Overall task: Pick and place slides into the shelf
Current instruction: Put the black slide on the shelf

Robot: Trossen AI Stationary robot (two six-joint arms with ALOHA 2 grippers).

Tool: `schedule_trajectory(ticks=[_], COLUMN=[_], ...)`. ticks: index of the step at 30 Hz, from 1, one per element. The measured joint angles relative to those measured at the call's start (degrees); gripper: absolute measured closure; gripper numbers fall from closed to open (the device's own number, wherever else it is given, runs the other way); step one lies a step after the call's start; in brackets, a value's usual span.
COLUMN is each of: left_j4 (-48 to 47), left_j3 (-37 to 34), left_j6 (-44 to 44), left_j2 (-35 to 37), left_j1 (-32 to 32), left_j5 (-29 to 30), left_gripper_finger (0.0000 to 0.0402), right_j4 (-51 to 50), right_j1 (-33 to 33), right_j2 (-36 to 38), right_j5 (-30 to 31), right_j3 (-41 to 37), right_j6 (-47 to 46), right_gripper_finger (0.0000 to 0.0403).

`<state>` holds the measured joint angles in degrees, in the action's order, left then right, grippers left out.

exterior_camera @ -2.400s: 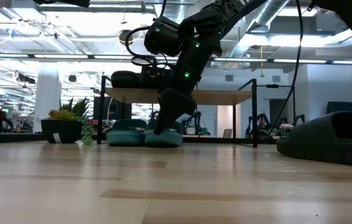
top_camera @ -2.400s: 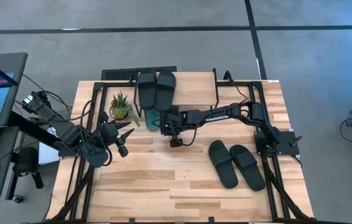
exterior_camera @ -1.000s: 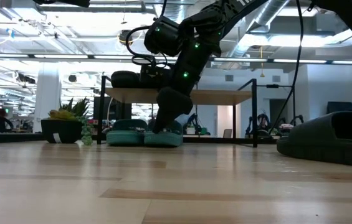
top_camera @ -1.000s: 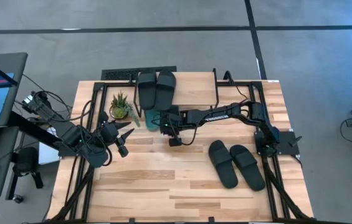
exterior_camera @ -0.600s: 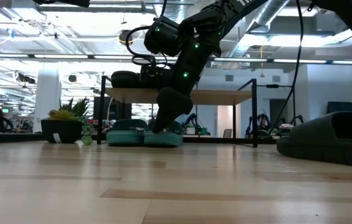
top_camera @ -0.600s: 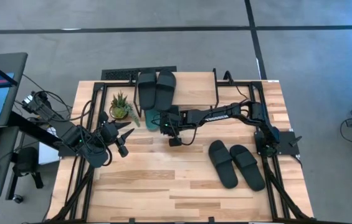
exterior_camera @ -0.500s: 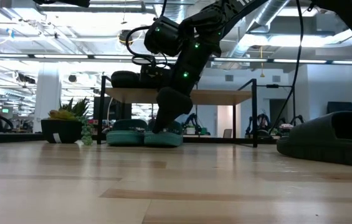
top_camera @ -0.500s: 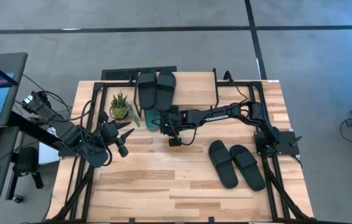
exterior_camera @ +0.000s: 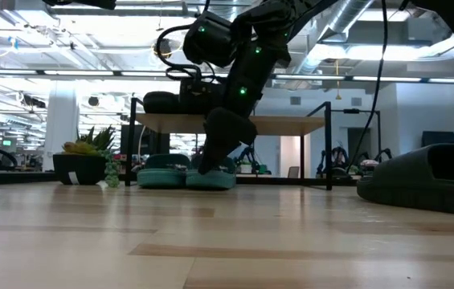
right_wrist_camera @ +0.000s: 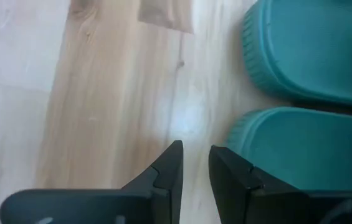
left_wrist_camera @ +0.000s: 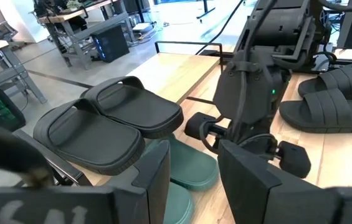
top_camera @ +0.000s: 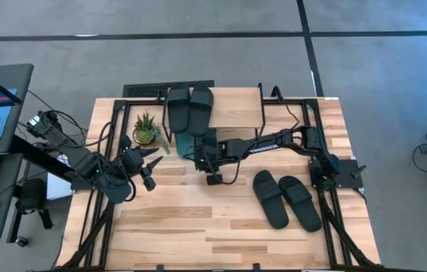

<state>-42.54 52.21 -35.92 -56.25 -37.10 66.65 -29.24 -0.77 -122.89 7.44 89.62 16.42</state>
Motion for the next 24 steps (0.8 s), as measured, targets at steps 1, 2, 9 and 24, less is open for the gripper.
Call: schedule_trajectory(ticks=[1, 2, 9, 24], left_j4=[0.00, 0.00, 0.00, 0.00], left_j3=[0.00, 0.00, 0.00, 0.00], left_j6=[0.00, 0.00, -0.02, 0.00], left_j2=[0.00, 0.00, 0.00, 0.00], left_j1=[0.00, 0.00, 0.00, 0.00], left_j5=[0.00, -0.02, -0.02, 0.10], left_gripper_finger=[0.0276, 0.0276, 0.0276, 0.0276], right_j4=[-0.39, -0.81, -4.02, -9.49], right_j1=[0.12, 0.35, 0.44, 0.95], right_j2=[0.00, 0.00, 0.53, 10.99], right_j5=[0.05, 0.09, 0.09, 0.15], right_j3=[0.00, 0.00, -0.04, 0.00], right_j6=[-0.05, -0.31, -4.43, -4.45], right_gripper_finger=[0.0335, 0.0335, 0.0335, 0.0335])
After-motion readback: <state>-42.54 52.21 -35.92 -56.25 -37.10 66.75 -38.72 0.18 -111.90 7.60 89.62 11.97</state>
